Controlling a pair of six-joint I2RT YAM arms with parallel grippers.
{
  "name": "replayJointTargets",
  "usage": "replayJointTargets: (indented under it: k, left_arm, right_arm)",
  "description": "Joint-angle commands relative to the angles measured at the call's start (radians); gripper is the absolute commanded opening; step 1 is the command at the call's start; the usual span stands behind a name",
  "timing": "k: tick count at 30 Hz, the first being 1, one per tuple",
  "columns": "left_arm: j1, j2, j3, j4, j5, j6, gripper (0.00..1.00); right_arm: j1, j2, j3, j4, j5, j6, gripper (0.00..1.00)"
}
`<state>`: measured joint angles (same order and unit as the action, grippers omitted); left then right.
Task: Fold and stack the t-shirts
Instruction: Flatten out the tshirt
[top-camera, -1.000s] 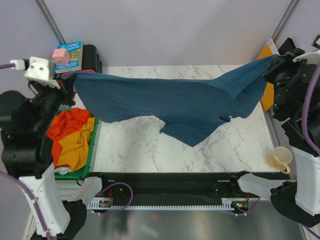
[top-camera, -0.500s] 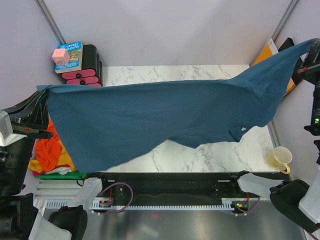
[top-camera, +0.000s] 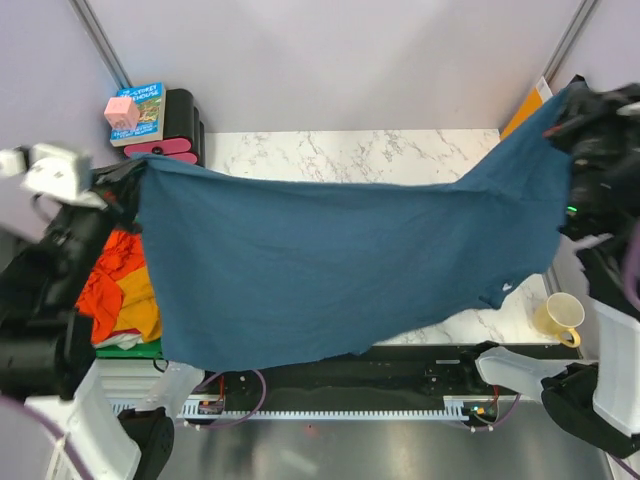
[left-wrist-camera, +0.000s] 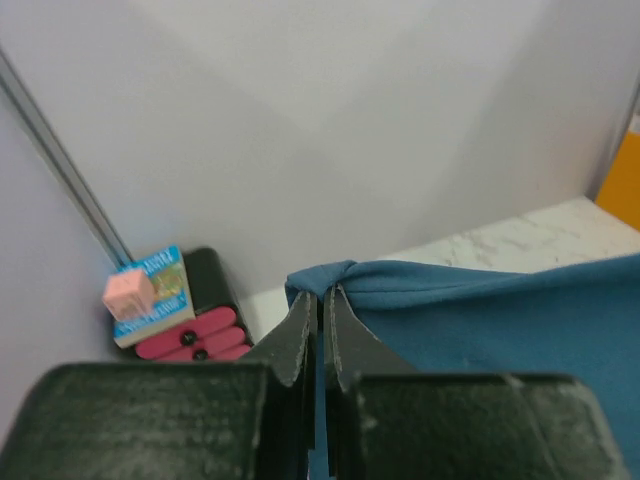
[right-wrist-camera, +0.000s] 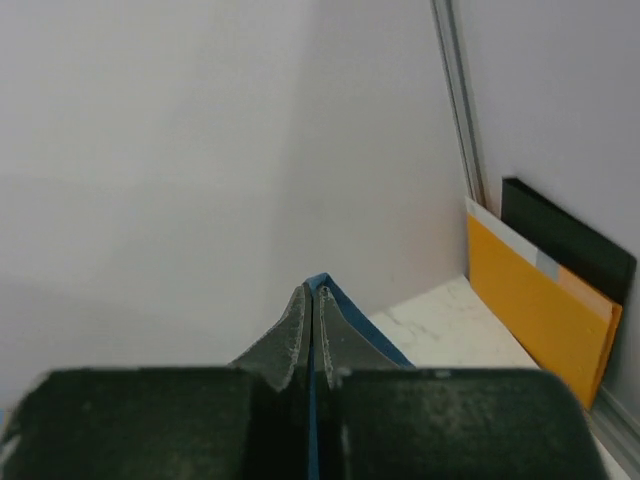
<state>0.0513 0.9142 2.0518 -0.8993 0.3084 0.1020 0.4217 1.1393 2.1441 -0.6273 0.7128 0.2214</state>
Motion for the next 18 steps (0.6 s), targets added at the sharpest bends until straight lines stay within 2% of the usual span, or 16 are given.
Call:
replayJointTargets:
  k: [1, 2, 6, 10, 15, 18]
  left_arm:
    - [0.001, 0.012, -0.257, 0.072, 0.078, -0.031, 0.02]
    - [-0.001, 0.023, -0.336, 0.086, 0.093, -0.030, 0.02]
    - [-0.001, 0.083, -0.482, 0.199, 0.093, 0.002, 0.02]
    - [-0.001, 0.201, -0.533, 0.304, 0.051, 0.019, 0.02]
    - [-0.001, 0.412, -0.470, 0.407, -0.011, 0.008, 0.02]
    - [-0.001, 0.521, -0.307, 0.419, -0.023, -0.030, 0.02]
  right_arm:
    - [0.000, 0.028, -0.270, 0.050, 0.033, 0.041, 0.00]
    - [-0.003, 0.060, -0.294, 0.058, 0.042, 0.044, 0.00]
    - [-0.070, 0.164, -0.351, 0.116, -0.005, 0.036, 0.00]
    - [-0.142, 0.369, -0.250, 0.167, -0.043, 0.019, 0.00]
    - [-0.167, 0.589, 0.006, 0.179, -0.075, 0.032, 0.00]
    - [-0.166, 0.697, 0.160, 0.179, -0.136, 0.056, 0.00]
